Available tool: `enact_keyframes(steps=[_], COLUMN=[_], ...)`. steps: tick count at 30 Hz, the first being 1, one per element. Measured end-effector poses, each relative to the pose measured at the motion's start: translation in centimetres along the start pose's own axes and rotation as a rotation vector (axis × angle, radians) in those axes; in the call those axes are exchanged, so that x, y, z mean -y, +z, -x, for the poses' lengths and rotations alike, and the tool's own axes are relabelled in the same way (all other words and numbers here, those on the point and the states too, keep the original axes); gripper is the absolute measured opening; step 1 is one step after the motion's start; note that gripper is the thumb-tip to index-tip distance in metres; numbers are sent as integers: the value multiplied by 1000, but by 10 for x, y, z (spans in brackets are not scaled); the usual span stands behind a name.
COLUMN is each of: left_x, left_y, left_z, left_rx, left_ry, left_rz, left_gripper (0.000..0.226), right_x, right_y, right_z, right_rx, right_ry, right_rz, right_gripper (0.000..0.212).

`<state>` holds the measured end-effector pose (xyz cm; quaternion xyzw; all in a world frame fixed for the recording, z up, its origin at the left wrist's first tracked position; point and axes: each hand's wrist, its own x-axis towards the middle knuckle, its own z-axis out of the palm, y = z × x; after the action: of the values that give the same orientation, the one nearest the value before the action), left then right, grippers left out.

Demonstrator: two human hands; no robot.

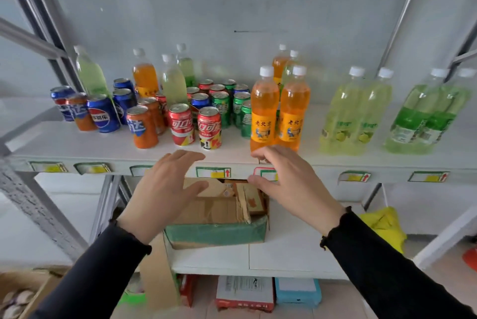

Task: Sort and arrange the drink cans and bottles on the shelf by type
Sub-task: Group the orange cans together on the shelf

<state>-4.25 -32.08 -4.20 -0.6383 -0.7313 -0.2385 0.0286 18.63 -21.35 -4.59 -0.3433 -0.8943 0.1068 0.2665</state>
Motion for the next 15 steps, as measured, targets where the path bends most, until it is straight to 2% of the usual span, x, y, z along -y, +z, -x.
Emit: enact_keyframes(steps=[9,15], left_x=[95,158], left_y=[-25,-45], left_z=[-39,-91], left_rx=[-87,-122], left_ry=[40,2], left_rz=[20,-12], left_gripper=[51,52], right_x=[48,72], right_y=[50,80], right_z=[-88,-177], right_rx=[-35,-66], right_ry=[-46,-77], right_rz=[6,-45], right_gripper=[47,44])
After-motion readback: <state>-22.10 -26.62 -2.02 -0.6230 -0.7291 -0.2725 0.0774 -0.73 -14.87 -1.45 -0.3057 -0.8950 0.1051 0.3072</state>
